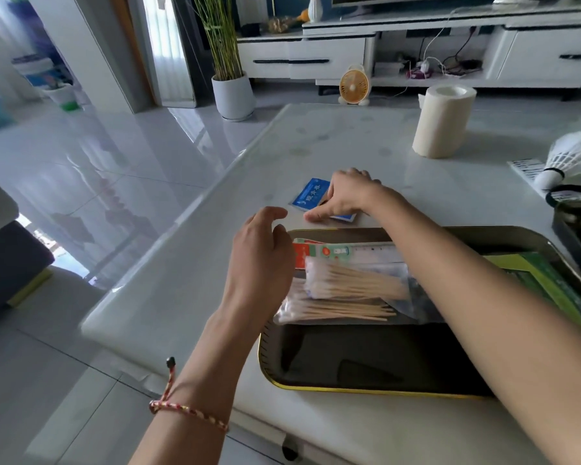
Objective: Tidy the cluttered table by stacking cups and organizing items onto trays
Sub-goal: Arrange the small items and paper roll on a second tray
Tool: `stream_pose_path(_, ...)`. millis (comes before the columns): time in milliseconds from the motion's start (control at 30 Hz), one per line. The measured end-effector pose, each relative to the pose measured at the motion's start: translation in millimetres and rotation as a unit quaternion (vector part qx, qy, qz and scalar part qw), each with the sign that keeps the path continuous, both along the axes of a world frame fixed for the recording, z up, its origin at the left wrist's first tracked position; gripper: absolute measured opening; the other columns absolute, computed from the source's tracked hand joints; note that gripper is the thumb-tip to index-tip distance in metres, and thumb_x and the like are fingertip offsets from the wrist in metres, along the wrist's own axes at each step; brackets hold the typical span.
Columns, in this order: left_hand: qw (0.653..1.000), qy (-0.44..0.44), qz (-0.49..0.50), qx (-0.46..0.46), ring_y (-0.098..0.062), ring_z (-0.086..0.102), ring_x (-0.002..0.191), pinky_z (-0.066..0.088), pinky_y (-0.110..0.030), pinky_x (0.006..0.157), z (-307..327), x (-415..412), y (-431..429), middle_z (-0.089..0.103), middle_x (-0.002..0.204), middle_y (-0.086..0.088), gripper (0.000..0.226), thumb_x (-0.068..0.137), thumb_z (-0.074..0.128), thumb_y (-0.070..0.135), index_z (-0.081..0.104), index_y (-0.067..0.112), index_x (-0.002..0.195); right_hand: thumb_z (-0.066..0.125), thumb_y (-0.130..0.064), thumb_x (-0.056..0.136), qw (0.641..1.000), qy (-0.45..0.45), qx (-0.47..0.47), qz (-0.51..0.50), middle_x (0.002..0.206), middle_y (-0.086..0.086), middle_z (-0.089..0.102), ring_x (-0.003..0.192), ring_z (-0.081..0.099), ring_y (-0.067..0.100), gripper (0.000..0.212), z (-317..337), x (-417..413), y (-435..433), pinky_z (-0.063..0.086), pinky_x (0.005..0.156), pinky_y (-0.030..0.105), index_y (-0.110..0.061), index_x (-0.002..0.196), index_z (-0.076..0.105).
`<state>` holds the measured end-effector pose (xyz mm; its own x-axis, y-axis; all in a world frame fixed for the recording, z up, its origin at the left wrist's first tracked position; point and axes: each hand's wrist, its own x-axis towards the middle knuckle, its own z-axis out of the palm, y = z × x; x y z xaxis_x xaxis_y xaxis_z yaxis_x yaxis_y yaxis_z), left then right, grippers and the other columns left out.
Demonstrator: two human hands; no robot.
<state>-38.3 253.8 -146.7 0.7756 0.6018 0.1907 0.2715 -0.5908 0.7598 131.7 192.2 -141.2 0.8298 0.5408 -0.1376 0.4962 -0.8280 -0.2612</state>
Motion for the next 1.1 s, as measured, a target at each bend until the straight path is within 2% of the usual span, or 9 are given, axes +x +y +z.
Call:
stream_pose_path(100,1.0,-0.002,-0.004,0.009,-0.009,0.061,0.083,0.041,-0.017,0.063,3.2,-0.5,-2.4,0.056,0.127,-0.003,0.032,0.096,0.037,0.012,0.054,0.018,0.123,0.074,-0.059,0.064,1.0,-0.007,0.019,-0.009,0.133,0.013,0.047,0.122,0.042,0.031,0.09,0.1,2.6,2.7,0.037,0.096,0.037,-0.008,0.129,0.038)
stream_pose_path(200,1.0,-0.009,-0.016,0.006,0.004,0.054,0.056,0.038,-0.008,0.049,6.6,-2.0,-9.3,0.054,0.125,0.0,0.032,0.095,0.039,0.012,0.054,0.017,0.123,0.076,-0.048,0.069,0.999,-0.033,0.016,0.001,0.123,0.009,0.055,0.107,0.051,0.026,0.067,2.1,-4.9,7.9,0.037,0.084,0.034,-0.011,0.116,0.046)
stream_pose_path(334,0.999,-0.002,-0.035,0.026,-0.013,0.054,0.087,0.028,-0.014,0.061,7.9,-2.7,-21.4,0.054,0.128,-0.004,0.034,0.093,0.041,0.011,0.053,0.016,0.124,0.066,-0.031,0.08,0.998,0.0,0.06,-0.006,0.118,0.008,0.058,0.112,0.052,0.027,0.04,-9.0,-14.4,7.0,0.037,0.094,0.035,-0.012,0.114,0.057)
stream_pose_path(467,0.997,0.019,-0.047,0.054,-0.02,0.052,0.108,0.025,-0.01,0.066,5.2,-5.2,-28.6,0.056,0.125,-0.006,0.035,0.092,0.043,0.009,0.055,0.015,0.124,0.063,-0.044,0.081,0.997,-0.032,0.06,-0.02,0.135,0.011,0.04,0.126,0.037,0.029,0.056,-17.3,-15.5,-1.3,0.029,0.103,0.04,-0.015,0.127,0.049)
stream_pose_path(567,0.996,0.029,-0.055,0.064,-0.021,0.05,0.112,0.024,-0.01,0.066,4.0,-7.6,-29.5,0.055,0.125,-0.006,0.034,0.092,0.043,0.009,0.055,0.014,0.123,0.069,-0.059,0.071,0.997,-0.024,0.055,-0.05,0.137,0.014,0.039,0.126,0.039,0.03,0.087,-16.0,-5.3,-9.1,0.034,0.099,0.038,-0.01,0.135,0.034)
stream_pose_path(667,0.996,0.036,-0.047,0.072,-0.022,0.05,0.113,0.023,-0.01,0.066,4.2,-8.3,-28.3,0.055,0.127,-0.006,0.035,0.091,0.044,0.009,0.055,0.014,0.124,0.075,-0.058,0.064,0.994,0.038,0.082,-0.068,0.134,0.015,0.042,0.123,0.043,0.031,0.096,-15.5,-0.4,-10.8,0.038,0.098,0.037,-0.006,0.133,0.034)
stream_pose_path(867,0.998,0.035,-0.033,0.051,-0.022,0.051,0.115,0.031,-0.016,0.073,4.1,-1.7,-31.7,0.054,0.131,-0.007,0.036,0.092,0.043,0.01,0.052,0.016,0.127,0.064,-0.019,0.085,0.92,0.062,0.352,-0.162,0.115,0.014,0.061,0.101,0.06,0.026,0.023,-15.3,4.3,-25.2,0.049,0.077,0.03,-0.007,0.103,0.056)
stream_pose_path(967,0.998,0.006,-0.042,0.046,-0.022,0.049,0.116,0.032,-0.019,0.08,5.1,3.2,-40.9,0.051,0.133,-0.008,0.037,0.094,0.041,0.011,0.048,0.015,0.13,0.058,-0.009,0.088,0.875,0.133,0.43,-0.177,0.116,0.016,0.06,0.099,0.063,0.028,0.022,9.8,6.6,-43.1,0.055,0.075,0.036,-0.007,0.109,0.054)
stream_pose_path(1101,0.997,-0.073,0.003,0.04,-0.021,0.043,0.121,0.025,-0.007,0.076,10.4,13.5,-54.2,0.046,0.136,-0.01,0.038,0.097,0.036,0.012,0.042,0.015,0.134,0.055,-0.002,0.089,0.879,0.206,0.417,-0.103,0.11,0.016,0.06,0.09,0.06,0.022,0.021,46.6,-7.0,-73.1,0.053,0.075,0.035,-0.007,0.11,0.052)
